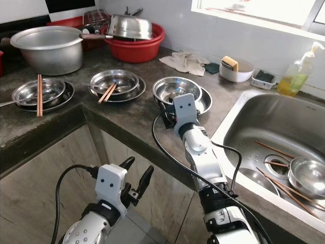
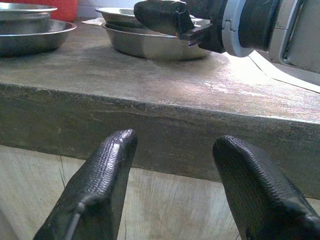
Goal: Kitchen organization
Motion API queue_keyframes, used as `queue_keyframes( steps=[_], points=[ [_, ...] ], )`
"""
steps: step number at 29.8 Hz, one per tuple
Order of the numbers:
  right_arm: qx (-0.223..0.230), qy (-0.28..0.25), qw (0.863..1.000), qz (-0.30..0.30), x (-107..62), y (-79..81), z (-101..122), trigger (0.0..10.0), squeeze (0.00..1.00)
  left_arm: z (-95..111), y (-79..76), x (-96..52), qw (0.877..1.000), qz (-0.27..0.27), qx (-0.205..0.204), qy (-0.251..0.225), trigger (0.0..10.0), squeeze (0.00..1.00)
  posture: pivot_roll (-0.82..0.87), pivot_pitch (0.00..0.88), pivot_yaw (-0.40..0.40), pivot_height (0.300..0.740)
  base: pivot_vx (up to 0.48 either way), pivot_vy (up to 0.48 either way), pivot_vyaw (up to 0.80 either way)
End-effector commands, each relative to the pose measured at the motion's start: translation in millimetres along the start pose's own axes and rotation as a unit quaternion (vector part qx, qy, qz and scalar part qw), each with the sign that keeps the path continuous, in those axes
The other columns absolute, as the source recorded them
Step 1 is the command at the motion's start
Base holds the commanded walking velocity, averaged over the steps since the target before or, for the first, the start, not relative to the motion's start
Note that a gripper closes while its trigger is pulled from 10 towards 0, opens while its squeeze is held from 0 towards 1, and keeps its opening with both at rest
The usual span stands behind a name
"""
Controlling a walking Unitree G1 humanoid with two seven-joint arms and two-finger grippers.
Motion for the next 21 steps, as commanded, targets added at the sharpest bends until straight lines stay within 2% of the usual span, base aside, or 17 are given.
queue_keyframes(
  steps=[1,5,6,7,10,11,12,13,14,21],
  points=[
    [0.004,-0.009,1.0,-0.006,3.7,-2.7,5,10.0,0.0,3,-4.1,-1.5,1.0,-0.006,0.0,-0.002,10.0,0.0,0.08,0.086,-0.1,0.74,0.0,0.0,0.0],
    [0.007,-0.009,1.0,-0.007,8.0,-2.0,6,9.9,0.0,2,-4.1,-1.4,1.0,-0.006,0.001,-0.002,10.0,0.0,0.08,0.084,-0.101,0.74,0.0,0.0,0.0],
    [0.007,-0.008,1.0,-0.008,9.5,-2.4,6,9.3,0.0,3,-3.9,-1.2,1.0,-0.006,0.001,-0.002,10.0,0.0,0.08,0.089,-0.102,0.74,0.0,0.0,0.0],
    [0.008,-0.007,1.0,-0.009,11.0,-2.6,6,4.6,0.0,3,-3.8,-1.1,1.0,-0.006,0.002,-0.002,10.0,0.0,0.08,0.091,-0.102,0.74,0.0,0.0,0.0],
    [0.009,-0.007,1.0,-0.013,14.2,-3.5,6,4.4,0.0,3,-3.4,-0.7,1.0,-0.006,0.003,-0.002,10.0,0.0,0.09,0.094,-0.103,0.74,0.0,0.0,0.0],
    [0.011,-0.006,1.0,-0.019,15.3,-5.1,7,3.3,0.0,3,-3.3,-0.5,1.0,-0.005,0.003,-0.003,10.0,0.0,0.08,0.094,-0.103,0.74,0.0,0.0,0.0],
    [0.012,-0.006,1.0,-0.02,15.7,-5.5,6,3.3,0.0,3,-3.2,-0.5,1.0,-0.005,0.003,-0.003,10.0,0.0,0.08,0.094,-0.103,0.74,0.0,0.0,0.0],
    [0.011,-0.005,1.0,-0.02,16.1,-5.3,6,0.9,0.0,3,-3.2,-0.5,1.0,-0.005,0.003,-0.003,10.0,0.0,0.08,0.096,-0.099,0.74,0.0,0.0,0.0],
    [0.009,-0.005,1.0,-0.018,16.5,-5.1,6,0.0,0.0,3,-3.1,-0.4,1.0,-0.005,0.004,-0.002,10.0,0.0,0.08,0.095,-0.102,0.74,0.0,0.0,0.0],
    [0.009,-0.009,1.0,-0.021,18.8,-7.4,8,0.0,0.0,4,-2.3,0.1,1.0,-0.004,0.005,-0.003,10.0,0.0,0.08,0.098,-0.1,0.74,0.0,0.0,0.0]
  ],
)
Point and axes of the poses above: a point about 5 cm out from each wrist's last joint towards the gripper, its own x axis pointing out of the wrist towards the gripper, its own z axis along the axis of the wrist's last joint, y = z × x, the point moved 6 cm from there along x, pointing out of the wrist towards the gripper, and after that the axes turned 8 degrees about -x, right-handed, at the moved point
